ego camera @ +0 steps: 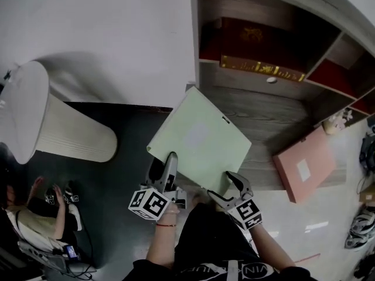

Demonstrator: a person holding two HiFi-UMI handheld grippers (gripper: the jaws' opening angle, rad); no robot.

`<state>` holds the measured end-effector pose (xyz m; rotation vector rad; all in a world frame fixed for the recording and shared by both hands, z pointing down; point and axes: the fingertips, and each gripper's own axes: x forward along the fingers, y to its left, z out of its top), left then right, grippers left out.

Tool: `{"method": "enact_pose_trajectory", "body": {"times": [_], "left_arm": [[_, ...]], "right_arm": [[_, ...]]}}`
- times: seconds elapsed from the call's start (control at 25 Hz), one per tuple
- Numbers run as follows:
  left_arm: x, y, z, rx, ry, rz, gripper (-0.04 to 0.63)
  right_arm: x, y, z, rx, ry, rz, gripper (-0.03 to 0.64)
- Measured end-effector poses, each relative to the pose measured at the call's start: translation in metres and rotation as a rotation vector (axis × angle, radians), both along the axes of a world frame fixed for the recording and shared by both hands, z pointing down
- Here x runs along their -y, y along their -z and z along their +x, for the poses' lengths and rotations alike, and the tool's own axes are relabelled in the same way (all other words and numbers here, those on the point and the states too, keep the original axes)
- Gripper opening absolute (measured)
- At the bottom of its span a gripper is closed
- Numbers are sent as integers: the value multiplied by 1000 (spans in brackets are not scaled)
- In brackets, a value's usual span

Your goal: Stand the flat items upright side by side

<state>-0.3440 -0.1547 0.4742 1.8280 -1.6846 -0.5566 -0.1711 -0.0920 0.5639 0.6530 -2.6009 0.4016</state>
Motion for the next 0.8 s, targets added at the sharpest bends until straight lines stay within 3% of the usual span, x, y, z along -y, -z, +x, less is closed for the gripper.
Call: {"method": "enact_pose_trajectory", "body": {"times": [0.32,0.64,0.8], "left_arm": [[-7,26,16,107,47,20,293],[-2,60,61,326,-26,68,288],[8,68,67,337,-37,84,288]], "right_arm": [[6,6,2,21,-24,-5,379],[18,-3,9,5,-88,-26,399],[27,1,10,-6,-97,-8,400]]}}
